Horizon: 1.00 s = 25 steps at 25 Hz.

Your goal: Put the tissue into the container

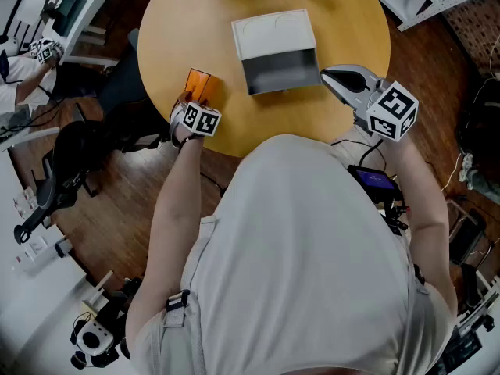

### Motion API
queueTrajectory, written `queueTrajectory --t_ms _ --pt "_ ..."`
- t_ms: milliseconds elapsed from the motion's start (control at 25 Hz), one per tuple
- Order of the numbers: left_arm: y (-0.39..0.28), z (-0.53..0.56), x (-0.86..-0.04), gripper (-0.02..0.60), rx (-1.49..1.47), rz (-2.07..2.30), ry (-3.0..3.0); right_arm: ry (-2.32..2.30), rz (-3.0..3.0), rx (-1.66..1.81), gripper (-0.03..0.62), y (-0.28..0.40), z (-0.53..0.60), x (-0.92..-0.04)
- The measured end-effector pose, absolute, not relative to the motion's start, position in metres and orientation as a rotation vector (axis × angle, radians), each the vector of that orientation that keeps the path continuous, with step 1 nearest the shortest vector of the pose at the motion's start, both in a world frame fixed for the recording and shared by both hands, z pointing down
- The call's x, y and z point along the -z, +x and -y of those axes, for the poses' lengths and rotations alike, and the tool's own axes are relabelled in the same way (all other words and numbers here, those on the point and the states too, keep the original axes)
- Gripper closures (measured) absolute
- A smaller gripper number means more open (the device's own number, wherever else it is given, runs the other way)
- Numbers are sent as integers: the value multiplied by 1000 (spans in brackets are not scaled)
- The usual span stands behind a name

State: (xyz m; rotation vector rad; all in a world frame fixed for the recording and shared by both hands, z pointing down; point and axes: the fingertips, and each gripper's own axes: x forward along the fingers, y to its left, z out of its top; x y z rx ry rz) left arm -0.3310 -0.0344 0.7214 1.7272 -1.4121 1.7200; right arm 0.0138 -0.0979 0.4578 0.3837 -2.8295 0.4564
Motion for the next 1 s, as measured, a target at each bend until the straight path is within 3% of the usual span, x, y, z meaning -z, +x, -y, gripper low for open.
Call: queueTrajectory --t_ms 160,400,680,1000 --pt "-302 42 -668 336 -1656 1494 1890 378 2832 -463 595 15 102 -456" --pt "-185 77 -609 328 -1787 1368 2342 389 2833 -450 595 22 91 -452" --pt "-86 110 -646 324 -1970 1007 2560 509 2826 -464 595 47 86 -452" --pt "-52 108 -651 314 -2110 844 2676 628 2811 -537 595 82 83 -460"
